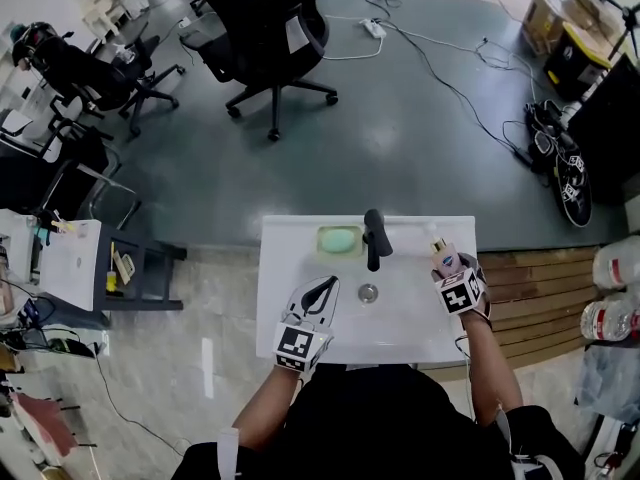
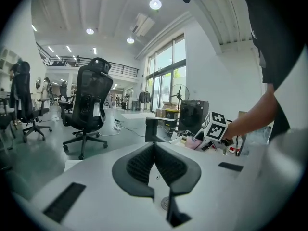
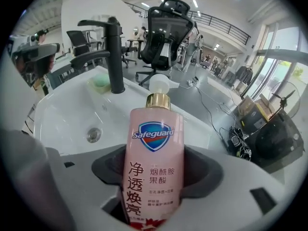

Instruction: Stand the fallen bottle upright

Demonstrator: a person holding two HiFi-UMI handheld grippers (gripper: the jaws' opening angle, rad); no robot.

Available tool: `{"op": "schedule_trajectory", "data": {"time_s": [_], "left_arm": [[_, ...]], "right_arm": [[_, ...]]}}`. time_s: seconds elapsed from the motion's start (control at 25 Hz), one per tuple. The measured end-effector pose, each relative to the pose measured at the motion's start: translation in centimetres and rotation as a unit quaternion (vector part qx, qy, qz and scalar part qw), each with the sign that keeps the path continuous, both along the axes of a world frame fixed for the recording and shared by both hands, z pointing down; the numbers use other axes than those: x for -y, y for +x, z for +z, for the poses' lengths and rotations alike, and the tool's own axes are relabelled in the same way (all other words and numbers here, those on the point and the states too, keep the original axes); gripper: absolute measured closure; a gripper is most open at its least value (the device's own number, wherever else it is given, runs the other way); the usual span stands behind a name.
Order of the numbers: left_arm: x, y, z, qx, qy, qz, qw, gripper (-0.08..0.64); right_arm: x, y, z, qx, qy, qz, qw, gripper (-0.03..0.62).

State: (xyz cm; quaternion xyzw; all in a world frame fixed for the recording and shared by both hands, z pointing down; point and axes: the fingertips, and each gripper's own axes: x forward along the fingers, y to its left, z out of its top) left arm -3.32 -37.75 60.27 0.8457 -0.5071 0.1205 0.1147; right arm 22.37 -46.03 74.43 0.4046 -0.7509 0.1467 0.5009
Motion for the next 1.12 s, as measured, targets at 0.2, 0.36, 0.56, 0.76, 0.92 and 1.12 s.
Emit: {"op": "schedule_trajectory", "data": {"time_s": [0.2, 0.36, 0.56, 0.76, 0.92, 1.12], "left_arm": [[-0.2, 1.9, 0.0, -0.002, -0.004, 0.011, 0.9999, 0.543], [-0.5, 2.6, -0.5, -0.003, -0.001, 0.019, 0.9998, 0.543], [-0.4, 3.0, -0.9, -0.008, 0.0, 0.019, 0.9998, 0.543], [-0.5, 3.8, -1.4, -0.012, 0.005, 0.022, 0.9997, 0.543], [-0.5, 4.3, -1.3, -0.011, 0.003, 0.026, 0.9996, 0.543], [-0.2, 4.4, -1.0, -0.011, -0.003, 0.026, 0.9996, 0.543]], "right_arm": [[-1.2, 0.7, -1.9, 0.028, 0.03, 0.013, 0.999, 0.267], [-2.0, 1.0, -4.0, 0.05, 0.072, 0.024, 0.996, 0.267], [-2.4, 1.3, -6.4, 0.09, 0.119, 0.032, 0.988, 0.265], [-2.8, 1.3, -8.5, 0.125, 0.172, 0.028, 0.977, 0.265], [-2.7, 1.3, -10.3, 0.15, 0.222, 0.028, 0.963, 0.265], [-1.4, 1.0, -12.2, 0.19, 0.278, 0.03, 0.941, 0.265]]}}
